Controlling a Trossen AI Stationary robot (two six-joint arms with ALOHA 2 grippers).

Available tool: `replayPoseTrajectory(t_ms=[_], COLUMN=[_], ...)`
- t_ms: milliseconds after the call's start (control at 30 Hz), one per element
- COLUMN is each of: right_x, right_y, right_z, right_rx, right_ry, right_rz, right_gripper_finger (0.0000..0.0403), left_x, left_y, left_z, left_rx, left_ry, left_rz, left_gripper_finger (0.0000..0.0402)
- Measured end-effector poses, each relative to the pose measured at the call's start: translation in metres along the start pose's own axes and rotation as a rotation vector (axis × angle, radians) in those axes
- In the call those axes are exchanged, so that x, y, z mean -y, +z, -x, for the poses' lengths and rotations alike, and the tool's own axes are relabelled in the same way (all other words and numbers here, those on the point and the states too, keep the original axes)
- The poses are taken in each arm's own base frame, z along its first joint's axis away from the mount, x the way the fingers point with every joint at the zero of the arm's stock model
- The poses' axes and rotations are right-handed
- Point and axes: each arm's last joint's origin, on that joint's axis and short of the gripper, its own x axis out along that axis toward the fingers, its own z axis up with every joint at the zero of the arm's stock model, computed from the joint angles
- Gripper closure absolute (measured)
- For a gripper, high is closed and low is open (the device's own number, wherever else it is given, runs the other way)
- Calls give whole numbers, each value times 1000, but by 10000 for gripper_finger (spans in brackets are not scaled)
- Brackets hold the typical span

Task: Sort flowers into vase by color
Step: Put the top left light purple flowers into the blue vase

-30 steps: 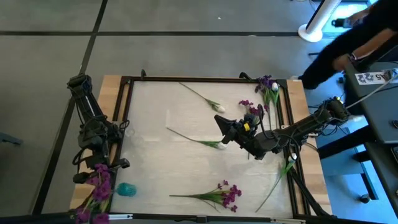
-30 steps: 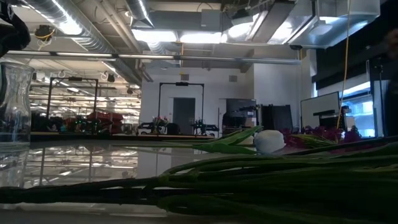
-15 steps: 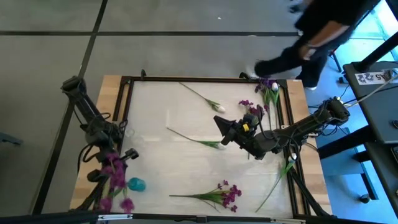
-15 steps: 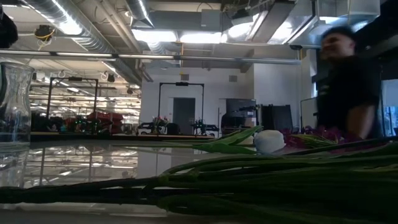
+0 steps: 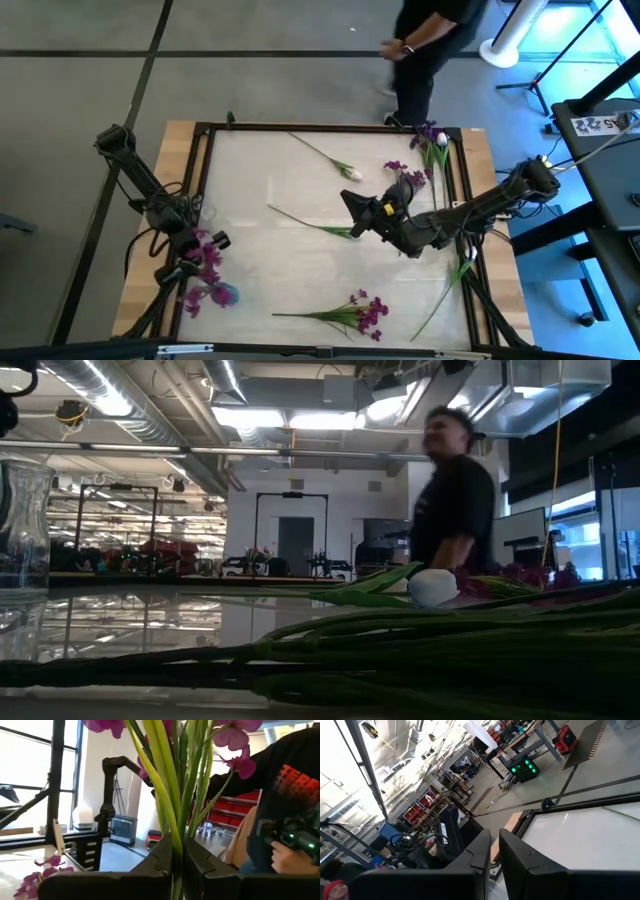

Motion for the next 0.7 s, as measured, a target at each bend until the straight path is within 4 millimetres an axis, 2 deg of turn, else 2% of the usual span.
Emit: replayPoseTrajectory(t_ms=[133,400,567,700], right_x=[1,4,5,6], right_y=[-5,-7,-8,-9], right_z=[-1,-2,-2,-1], right_rx=[-5,7,5,-1], right_ry=[-4,-40,-49,-55], right_rz=[12,45,60,78], right_gripper_finger=[352,289,256,235], left_x=[0,1,3,3], left_y=[-2,-10,-12,-10], left_z=[0,1,5,6], left_rx=[-20,-109,-149,-268], left_ry=[4,-12,-25,-2], left_rz=[-13,14,21,38], left_gripper_finger=[360,289,263,253])
